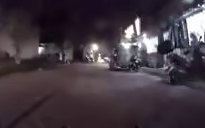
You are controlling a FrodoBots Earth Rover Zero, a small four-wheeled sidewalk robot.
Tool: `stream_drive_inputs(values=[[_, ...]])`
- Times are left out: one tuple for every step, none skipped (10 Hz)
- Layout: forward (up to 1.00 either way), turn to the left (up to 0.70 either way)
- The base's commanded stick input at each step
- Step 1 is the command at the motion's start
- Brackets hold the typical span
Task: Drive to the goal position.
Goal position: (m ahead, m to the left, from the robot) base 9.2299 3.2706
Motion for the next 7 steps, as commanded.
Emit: stream_drive_inputs(values=[[1.0, 0.0], [1.0, 0.0], [1.0, 0.0], [1.0, 0.0], [1.0, 0.0], [1.0, 0.0], [1.0, 0.0]])
